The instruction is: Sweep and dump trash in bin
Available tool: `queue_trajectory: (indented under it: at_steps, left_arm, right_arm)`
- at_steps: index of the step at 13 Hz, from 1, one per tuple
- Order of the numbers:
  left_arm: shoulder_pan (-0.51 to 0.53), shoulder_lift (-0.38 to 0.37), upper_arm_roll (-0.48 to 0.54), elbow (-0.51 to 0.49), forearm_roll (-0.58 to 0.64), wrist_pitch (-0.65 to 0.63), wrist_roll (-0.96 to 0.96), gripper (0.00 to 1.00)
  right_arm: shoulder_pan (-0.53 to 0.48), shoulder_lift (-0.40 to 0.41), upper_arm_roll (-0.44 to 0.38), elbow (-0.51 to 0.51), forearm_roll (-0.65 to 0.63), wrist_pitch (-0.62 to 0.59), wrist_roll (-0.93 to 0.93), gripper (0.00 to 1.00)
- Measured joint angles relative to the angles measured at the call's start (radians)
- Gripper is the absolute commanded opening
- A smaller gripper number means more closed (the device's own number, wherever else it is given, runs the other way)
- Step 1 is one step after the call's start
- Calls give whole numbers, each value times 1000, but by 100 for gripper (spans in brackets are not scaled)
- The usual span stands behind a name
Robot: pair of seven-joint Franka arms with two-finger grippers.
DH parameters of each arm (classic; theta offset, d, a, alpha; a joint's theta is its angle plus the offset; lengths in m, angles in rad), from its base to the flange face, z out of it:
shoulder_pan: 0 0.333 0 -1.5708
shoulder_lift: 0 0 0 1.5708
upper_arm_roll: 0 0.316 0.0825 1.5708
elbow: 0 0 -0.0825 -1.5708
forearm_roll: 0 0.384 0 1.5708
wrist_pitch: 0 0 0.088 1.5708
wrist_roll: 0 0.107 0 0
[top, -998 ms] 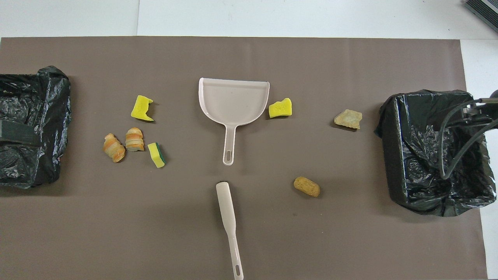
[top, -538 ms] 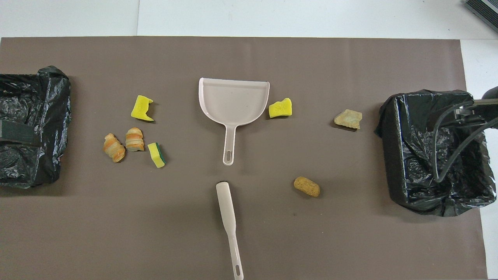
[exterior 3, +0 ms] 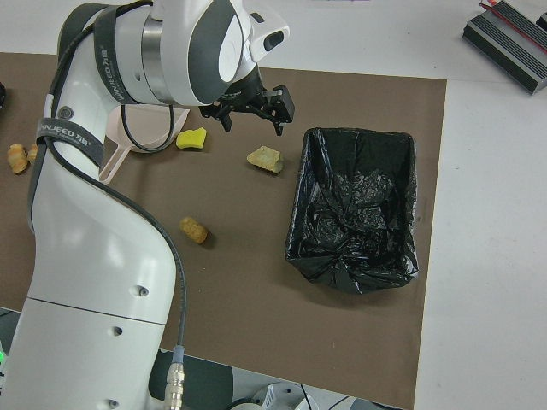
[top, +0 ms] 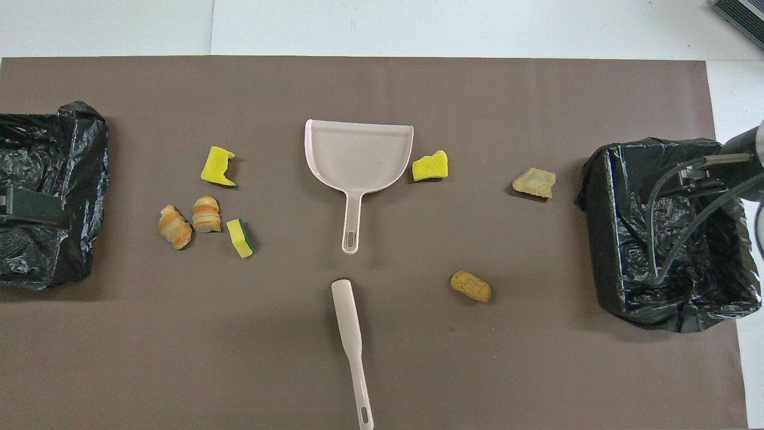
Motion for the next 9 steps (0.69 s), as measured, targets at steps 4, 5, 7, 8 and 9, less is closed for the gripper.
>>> queue_trajectory:
  at_steps: [4,5,7,8,9]
  left_arm:
    - [-6,-61,-81,-145,-2,6,-44,100]
    - [-9,-86,-115,-202,-3,24,-74,100]
    - [-14,-135,-191,-313,-18,65,-149,100]
    - [-14,-154,-234,-360,-33,86,-189,100]
    - [-15,-169,-278,-402,-51,113,-233,100]
  right_arm:
    - [43,45,9,-2,1,53,0,100]
    - [64,65,11,-2,1,74,0,100]
    - [104,109,12,-2,1,124,9,100]
    - [122,130,12,-2,1,143,23,100]
    - [140,150,12,-1,1,163,42,100]
